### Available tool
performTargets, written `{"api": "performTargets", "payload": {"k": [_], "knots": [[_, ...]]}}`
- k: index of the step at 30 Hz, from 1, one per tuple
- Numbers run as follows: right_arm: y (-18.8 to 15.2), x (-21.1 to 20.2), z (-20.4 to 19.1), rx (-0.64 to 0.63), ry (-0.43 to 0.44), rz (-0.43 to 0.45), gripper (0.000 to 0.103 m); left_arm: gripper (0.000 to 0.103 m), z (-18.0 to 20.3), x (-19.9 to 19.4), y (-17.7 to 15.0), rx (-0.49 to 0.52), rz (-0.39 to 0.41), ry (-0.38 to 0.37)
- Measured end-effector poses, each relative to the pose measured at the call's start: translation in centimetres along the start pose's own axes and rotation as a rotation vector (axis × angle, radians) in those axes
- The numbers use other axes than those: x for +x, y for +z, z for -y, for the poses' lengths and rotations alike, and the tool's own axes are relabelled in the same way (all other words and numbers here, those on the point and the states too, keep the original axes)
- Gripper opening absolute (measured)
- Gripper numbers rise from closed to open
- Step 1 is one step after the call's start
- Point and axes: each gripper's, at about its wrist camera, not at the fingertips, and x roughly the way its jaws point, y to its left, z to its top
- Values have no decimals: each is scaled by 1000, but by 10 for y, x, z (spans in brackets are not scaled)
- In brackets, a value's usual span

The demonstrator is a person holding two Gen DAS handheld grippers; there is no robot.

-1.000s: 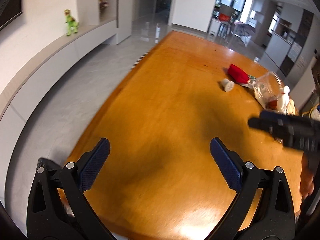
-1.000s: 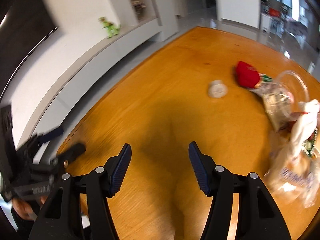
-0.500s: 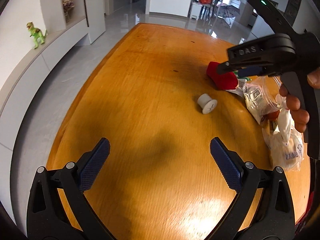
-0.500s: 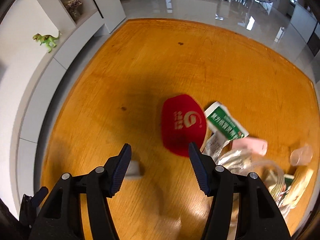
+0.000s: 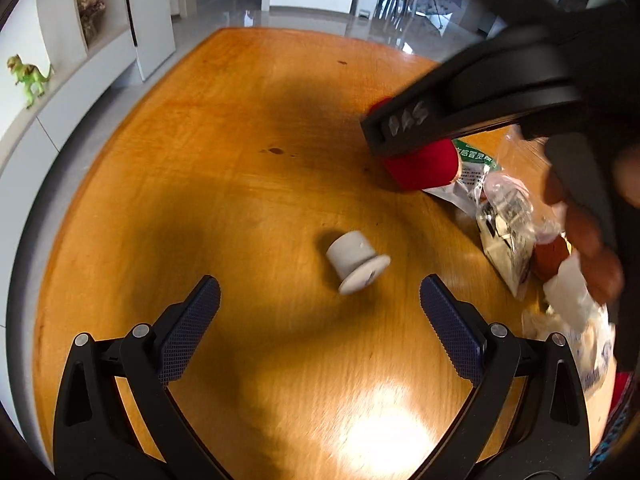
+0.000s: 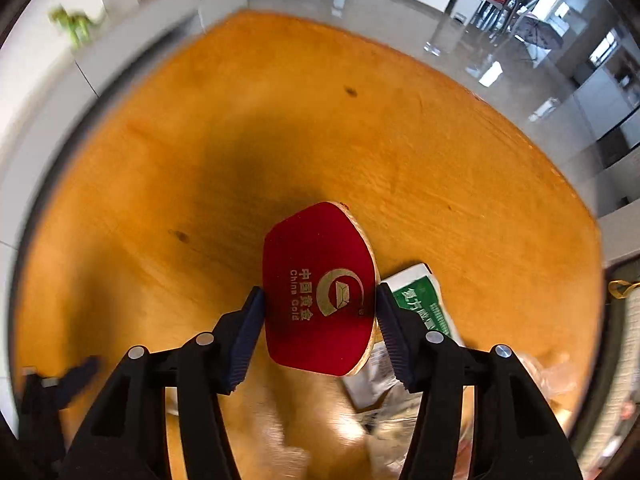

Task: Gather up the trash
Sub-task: 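Grasp the red ping-pong paddle with the right tool while the left tool grasps the white spool, then carry paddle and spool to the black trash bag and open both tools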

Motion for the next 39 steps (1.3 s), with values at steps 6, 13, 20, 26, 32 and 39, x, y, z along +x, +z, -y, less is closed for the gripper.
{"api": "performTargets", "payload": {"k": [6,13,20,26,32,39], "knots": [[-9,-35,20,67,82,79,57,48,5,18,13,0,-49,-3],[-28,-55,31,89,140,96,57,36,-3,3,3,-41,-49,-69],[-64,-71,12,84,214,95,57,36,-13,-42,-27,-44,2,-50],[-97,-87,-22,46,251,103,57,36,-34,-83,-65,-68,48,-42],[-126,-93,-65,-8,279,95,57,36,-64,-129,-109,-113,120,-31],[-166,-100,-131,-99,346,82,58,36,-110,-184,-164,-188,202,26]]}}
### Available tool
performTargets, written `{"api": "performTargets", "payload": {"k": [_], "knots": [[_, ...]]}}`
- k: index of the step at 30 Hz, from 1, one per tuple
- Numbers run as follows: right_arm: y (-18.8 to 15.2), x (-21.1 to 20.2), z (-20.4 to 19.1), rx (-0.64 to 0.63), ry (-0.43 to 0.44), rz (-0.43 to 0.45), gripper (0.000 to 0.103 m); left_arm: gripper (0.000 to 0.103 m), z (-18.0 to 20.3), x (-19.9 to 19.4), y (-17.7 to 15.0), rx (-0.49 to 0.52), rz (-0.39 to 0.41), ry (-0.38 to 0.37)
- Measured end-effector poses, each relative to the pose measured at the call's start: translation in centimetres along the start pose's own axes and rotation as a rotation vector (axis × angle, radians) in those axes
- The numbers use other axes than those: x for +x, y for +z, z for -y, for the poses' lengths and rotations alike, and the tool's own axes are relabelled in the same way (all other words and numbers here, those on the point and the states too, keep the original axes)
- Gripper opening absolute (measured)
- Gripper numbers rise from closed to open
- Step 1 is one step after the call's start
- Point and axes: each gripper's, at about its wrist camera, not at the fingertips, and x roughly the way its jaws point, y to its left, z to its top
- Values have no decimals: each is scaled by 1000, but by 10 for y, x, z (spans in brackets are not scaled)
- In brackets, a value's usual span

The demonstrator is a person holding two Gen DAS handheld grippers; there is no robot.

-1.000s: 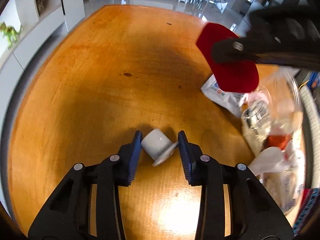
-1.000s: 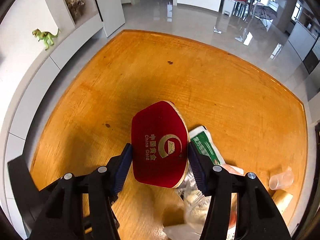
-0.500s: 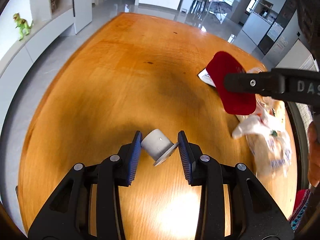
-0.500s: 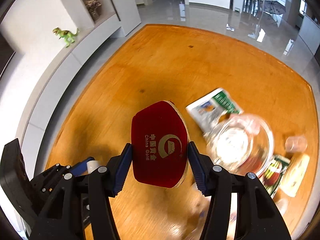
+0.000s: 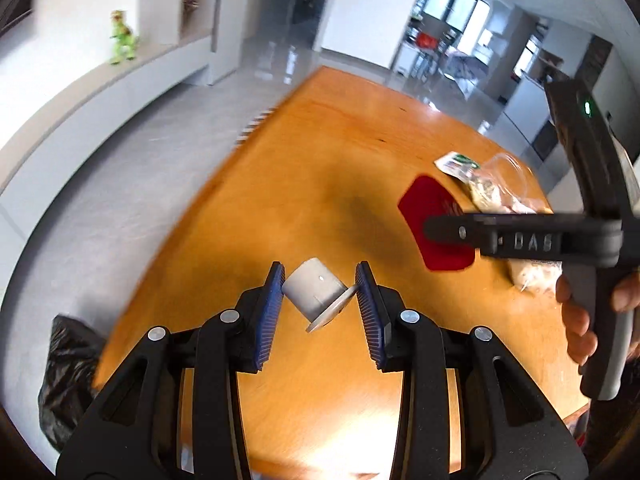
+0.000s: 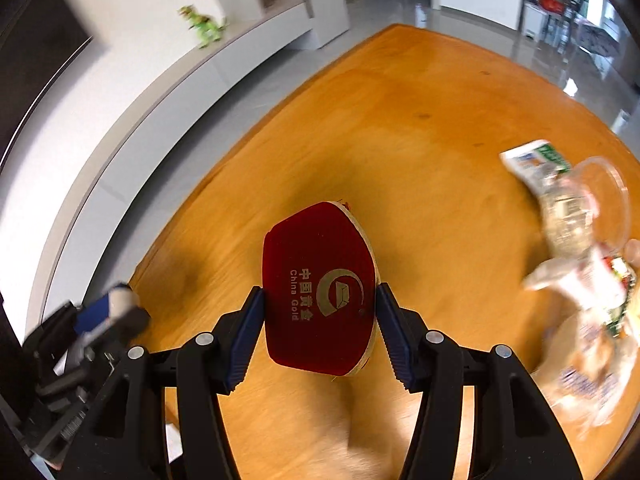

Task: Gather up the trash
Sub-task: 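Carry paddle and spool to the black trash bag and open both tools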

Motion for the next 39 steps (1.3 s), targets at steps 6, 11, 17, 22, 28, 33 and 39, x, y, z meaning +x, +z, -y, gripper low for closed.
{"api": "performTargets", "payload": {"k": [6,11,17,22,28,33,39], "knots": [[-32,18,-71,-108,84,-39,58,36,-58,-43,-33,-102,47,80],[-53,29,-134,-232,130,-56,58,36,-105,-76,-66,-195,79,130],[-78,42,-213,-391,202,-98,58,36,-162,-117,-107,-314,118,214],[-103,59,-276,-489,288,-151,58,37,-209,-137,-135,-415,125,299],[-121,98,-326,-534,335,-244,58,37,-262,-153,-172,-558,109,382],[-130,126,-352,-552,353,-299,69,96,-294,-169,-193,-675,75,456],[-135,122,-353,-561,360,-291,69,97,-302,-188,-200,-709,136,469]]}}
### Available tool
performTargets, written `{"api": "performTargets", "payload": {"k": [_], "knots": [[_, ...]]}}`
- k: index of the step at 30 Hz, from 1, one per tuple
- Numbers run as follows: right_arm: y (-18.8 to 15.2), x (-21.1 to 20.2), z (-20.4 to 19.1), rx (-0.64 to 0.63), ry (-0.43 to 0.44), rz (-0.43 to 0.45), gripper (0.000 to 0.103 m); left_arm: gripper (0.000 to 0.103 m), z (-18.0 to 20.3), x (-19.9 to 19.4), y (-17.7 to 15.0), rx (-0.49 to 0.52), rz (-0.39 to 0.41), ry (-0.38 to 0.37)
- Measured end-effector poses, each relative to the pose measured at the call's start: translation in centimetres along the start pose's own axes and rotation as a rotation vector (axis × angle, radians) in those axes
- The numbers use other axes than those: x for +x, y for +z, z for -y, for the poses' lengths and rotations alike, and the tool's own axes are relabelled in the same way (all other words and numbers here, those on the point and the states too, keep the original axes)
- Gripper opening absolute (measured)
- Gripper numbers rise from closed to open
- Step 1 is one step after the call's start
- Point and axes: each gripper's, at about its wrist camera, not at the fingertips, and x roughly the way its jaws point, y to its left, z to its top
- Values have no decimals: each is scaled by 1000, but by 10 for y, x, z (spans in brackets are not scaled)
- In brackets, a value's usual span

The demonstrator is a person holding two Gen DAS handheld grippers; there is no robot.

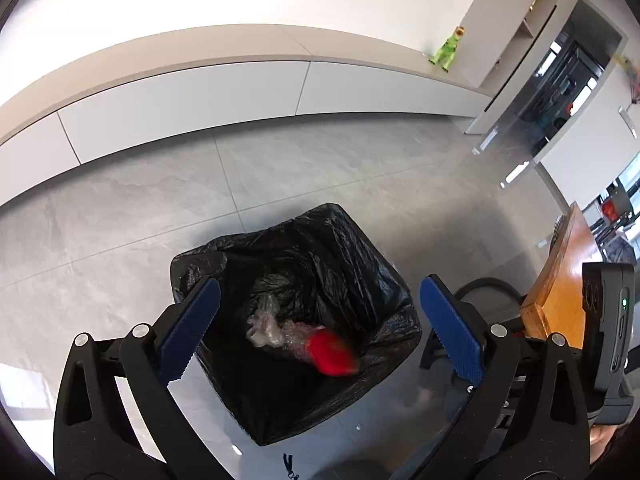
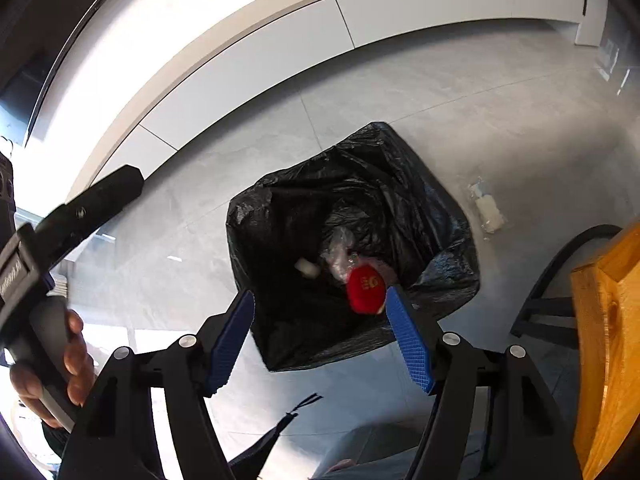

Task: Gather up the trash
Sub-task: 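Carry paddle and spool to the black trash bag and open both tools, then swing both tools back over the table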

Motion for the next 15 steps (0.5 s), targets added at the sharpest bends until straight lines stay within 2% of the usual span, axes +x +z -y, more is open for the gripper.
{"api": "performTargets", "payload": {"k": [8,15], "knots": [[-7,-15,11,3,-12,64,69,97,29,-10,-4,66,22,-39],[-32,-50,39,28,-28,142,69,97,90,-24,-10,200,40,-97]]}}
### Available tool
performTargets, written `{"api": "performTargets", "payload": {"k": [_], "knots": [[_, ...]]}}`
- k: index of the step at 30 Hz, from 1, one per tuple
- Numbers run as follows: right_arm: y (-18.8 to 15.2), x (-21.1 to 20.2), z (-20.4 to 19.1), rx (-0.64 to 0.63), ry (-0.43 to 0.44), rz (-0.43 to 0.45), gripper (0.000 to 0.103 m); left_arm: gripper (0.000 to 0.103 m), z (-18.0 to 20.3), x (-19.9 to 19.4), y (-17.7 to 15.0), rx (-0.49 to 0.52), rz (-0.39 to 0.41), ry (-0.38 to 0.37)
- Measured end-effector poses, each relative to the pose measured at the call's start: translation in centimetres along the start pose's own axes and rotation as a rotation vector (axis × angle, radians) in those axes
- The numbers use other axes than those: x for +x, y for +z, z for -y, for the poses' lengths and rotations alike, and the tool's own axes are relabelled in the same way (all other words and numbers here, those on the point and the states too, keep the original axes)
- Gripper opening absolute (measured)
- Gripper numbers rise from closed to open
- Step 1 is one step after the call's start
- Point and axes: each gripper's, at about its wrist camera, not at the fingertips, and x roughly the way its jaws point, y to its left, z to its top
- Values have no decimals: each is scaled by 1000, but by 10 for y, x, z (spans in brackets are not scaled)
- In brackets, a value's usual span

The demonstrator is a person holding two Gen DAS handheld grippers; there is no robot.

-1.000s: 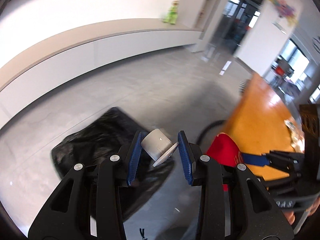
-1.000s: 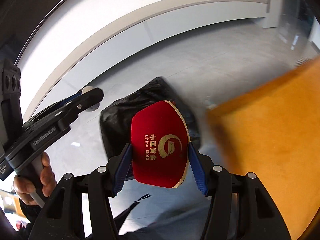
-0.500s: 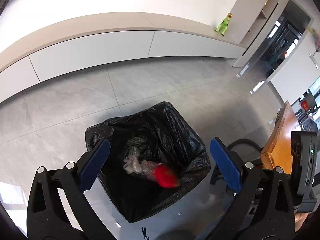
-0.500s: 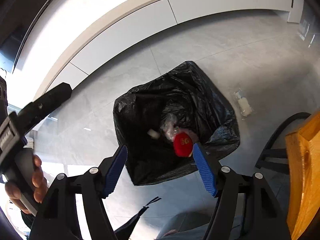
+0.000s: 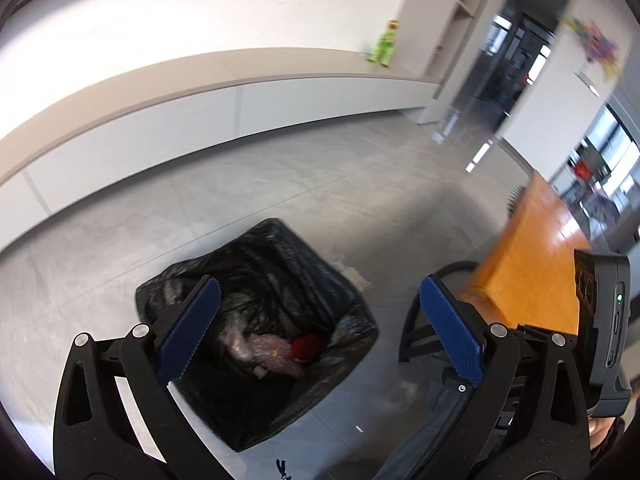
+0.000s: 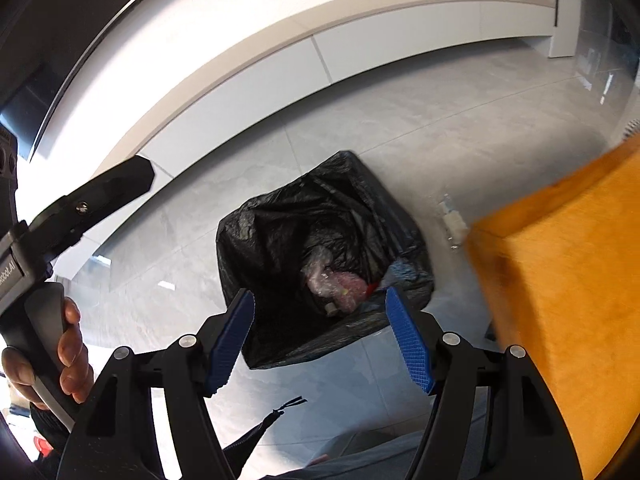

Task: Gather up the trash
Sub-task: 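Swing both tools back over the table, then grasp the white glove with the left tool while the right tool grasps the bread bag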

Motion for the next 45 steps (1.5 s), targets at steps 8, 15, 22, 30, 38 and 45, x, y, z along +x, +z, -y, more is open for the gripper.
{"api": "performTargets", "payload": {"k": [8,15,22,30,38,45], "knots": [[-27,-54,50,75,-45,105,69,97,79,5,7,135,-4,-94],[-62,-107,122,230,-128,190,69,97,170,24,2,281,-53,-213],[-110,-158,196,395,-222,259,69,97,257,51,-14,402,-134,-309],[-175,-230,257,576,-331,335,72,97,362,63,-39,528,-205,-418],[-250,-314,317,779,-446,445,82,97,453,59,-60,636,-249,-500],[-277,-301,359,868,-390,417,82,97,503,57,-80,738,-260,-510]]}}
